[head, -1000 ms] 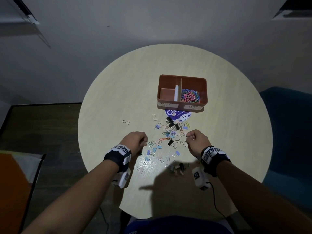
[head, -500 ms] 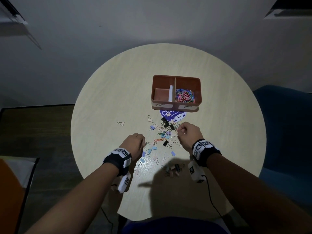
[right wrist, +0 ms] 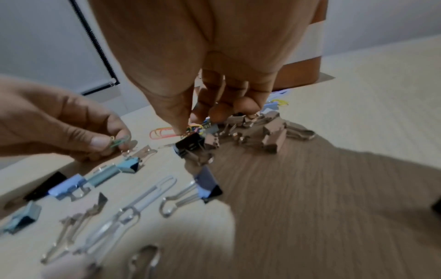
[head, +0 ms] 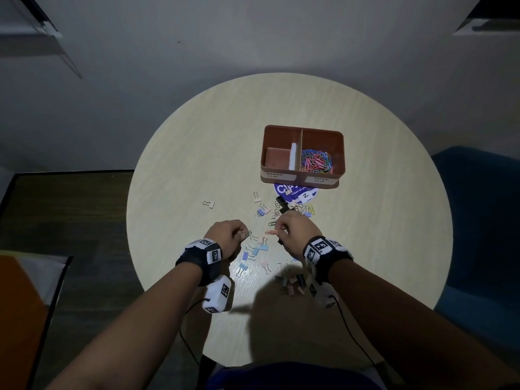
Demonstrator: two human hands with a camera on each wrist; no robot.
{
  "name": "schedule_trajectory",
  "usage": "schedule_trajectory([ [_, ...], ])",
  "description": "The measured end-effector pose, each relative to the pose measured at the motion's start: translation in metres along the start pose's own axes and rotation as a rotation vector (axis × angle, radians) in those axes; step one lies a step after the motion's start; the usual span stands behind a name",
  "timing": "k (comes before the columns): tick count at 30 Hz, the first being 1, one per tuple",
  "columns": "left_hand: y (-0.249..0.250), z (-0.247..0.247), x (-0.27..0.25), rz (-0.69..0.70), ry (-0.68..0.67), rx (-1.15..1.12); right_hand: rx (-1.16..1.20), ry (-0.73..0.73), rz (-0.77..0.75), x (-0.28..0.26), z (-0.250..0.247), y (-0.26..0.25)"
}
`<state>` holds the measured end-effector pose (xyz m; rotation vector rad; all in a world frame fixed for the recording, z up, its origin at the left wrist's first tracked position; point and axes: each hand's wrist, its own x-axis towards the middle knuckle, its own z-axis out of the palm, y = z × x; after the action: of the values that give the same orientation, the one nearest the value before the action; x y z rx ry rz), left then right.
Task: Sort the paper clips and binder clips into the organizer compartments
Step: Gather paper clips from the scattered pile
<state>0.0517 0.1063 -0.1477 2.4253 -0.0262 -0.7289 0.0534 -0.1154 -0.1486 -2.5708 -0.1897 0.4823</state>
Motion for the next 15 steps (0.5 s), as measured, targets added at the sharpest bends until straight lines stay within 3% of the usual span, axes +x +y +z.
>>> schedule_trajectory([
  [5, 0.002, -0.001, 0.0, -0.025, 0.004, -0.029, 0.6, 0.158, 0.262, -0.01, -0.006, 0.01],
  [8, 0.002, -0.001, 0.0, -0.035, 0.019, -0.068, 0.984, 0.132, 0.378, -0.01, -0.013, 0.019],
  [12, 0.005, 0.002, 0.002, -0.083, 0.124, -0.218, 1.171, 0.086, 0.458, -0.014, -0.018, 0.027],
  [15, 0.015, 0.0, 0.003, -0.059, 0.131, -0.298, 1.267, 0.091, 0.542, -0.018, -0.026, 0.026],
])
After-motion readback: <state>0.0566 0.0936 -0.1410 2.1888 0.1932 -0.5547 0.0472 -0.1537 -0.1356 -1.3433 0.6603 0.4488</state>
